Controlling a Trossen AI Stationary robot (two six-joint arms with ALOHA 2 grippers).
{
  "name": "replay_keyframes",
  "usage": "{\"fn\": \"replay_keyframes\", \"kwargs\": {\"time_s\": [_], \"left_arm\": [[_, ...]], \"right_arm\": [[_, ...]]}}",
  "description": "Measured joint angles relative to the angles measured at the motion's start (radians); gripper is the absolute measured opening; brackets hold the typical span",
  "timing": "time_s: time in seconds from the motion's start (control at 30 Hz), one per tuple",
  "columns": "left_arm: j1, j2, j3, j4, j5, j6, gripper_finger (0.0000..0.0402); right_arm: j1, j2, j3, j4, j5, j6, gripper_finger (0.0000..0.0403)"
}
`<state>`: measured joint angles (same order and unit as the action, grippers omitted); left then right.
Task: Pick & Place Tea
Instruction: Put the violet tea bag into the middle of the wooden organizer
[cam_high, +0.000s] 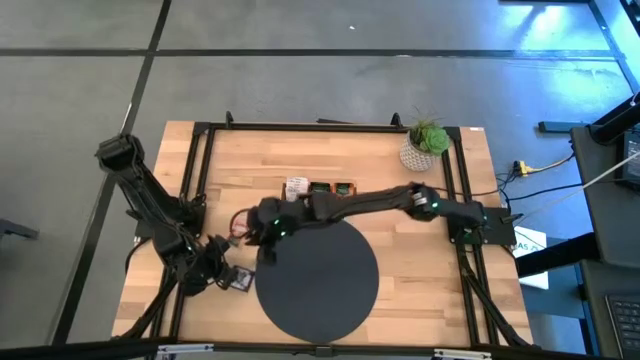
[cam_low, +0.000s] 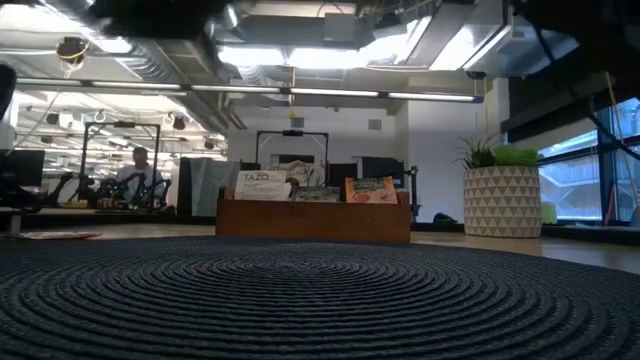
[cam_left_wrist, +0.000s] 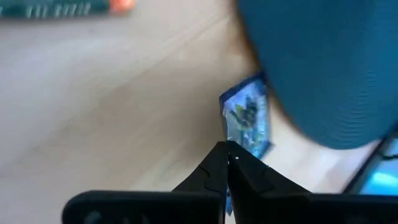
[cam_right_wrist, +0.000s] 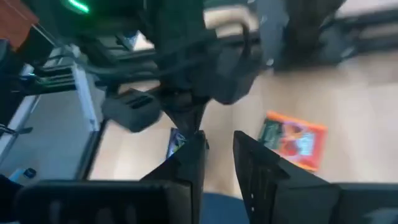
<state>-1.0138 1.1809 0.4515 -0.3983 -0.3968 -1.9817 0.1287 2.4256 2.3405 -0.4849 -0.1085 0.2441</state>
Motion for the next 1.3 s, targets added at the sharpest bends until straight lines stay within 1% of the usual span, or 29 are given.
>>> {"fn": "replay_keyframes", "kwargs": {"time_s": [0.1, 0.23, 0.27, 0.33, 0.43, 0.53, 0.67, 0.73, 0.83, 0.97, 1.03, 1.1, 1.23, 1.3], "left_arm": [[0.001, -0.069, 0.0, -0.013, -0.059, 0.059, 0.0002], [0.004, -0.16, 0.0, -0.001, -0.135, 0.167, 0.0002], [0.01, -0.182, 0.0, 0.006, -0.147, 0.202, 0.0002], [0.033, -0.219, 0.0, 0.017, -0.159, 0.285, 0.0002], [0.092, -0.265, 0.001, 0.054, -0.15, 0.427, 0.0002], [0.168, -0.289, 0.028, 0.058, -0.102, 0.589, 0.0002], [0.288, -0.296, 0.099, 0.057, -0.006, 0.813, 0.0002], [0.351, -0.296, 0.136, 0.04, 0.043, 0.926, 0.0002], [0.452, -0.295, 0.189, 0.004, 0.106, 1.053, 0.0002], [0.591, -0.29, 0.258, -0.012, 0.216, 1.228, 0.0002], [0.662, -0.27, 0.296, -0.015, 0.272, 1.307, 0.0002], [0.733, -0.231, 0.346, -0.042, 0.332, 1.386, 0.0002], [0.879, -0.097, 0.469, -0.124, 0.451, 1.537, 0.0002], [0.948, -0.019, 0.544, -0.17, 0.505, 1.627, 0.0002]], "right_arm": [[0.004, -0.075, 0.004, -0.125, 0.078, -0.033, 0.0086], [0.027, -0.112, -0.003, -0.309, 0.211, -0.122, 0.0086], [0.034, -0.116, -0.002, -0.324, 0.231, -0.125, 0.0086], [0.045, -0.119, -0.005, -0.361, 0.244, -0.123, 0.0086], [0.06, -0.118, -0.061, -0.354, 0.231, -0.112, 0.0086], [0.072, -0.125, -0.131, -0.294, 0.231, -0.088, 0.0086], [0.079, -0.186, -0.251, -0.152, 0.231, -0.063, 0.0086], [0.081, -0.227, -0.353, -0.066, 0.22, -0.041, 0.0086], [0.081, -0.297, -0.537, 0.077, 0.195, 0.019, 0.0086], [0.085, -0.457, -0.787, 0.24, 0.194, 0.107, 0.0086], [0.093, -0.548, -0.897, 0.275, 0.222, 0.127, 0.0086], [0.106, -0.642, -1.001, 0.275, 0.287, 0.168, 0.0086], [0.134, -0.809, -1.186, 0.271, 0.421, 0.261, 0.0086], [0.145, -0.881, -1.264, 0.272, 0.457, 0.319, 0.0086]]}}
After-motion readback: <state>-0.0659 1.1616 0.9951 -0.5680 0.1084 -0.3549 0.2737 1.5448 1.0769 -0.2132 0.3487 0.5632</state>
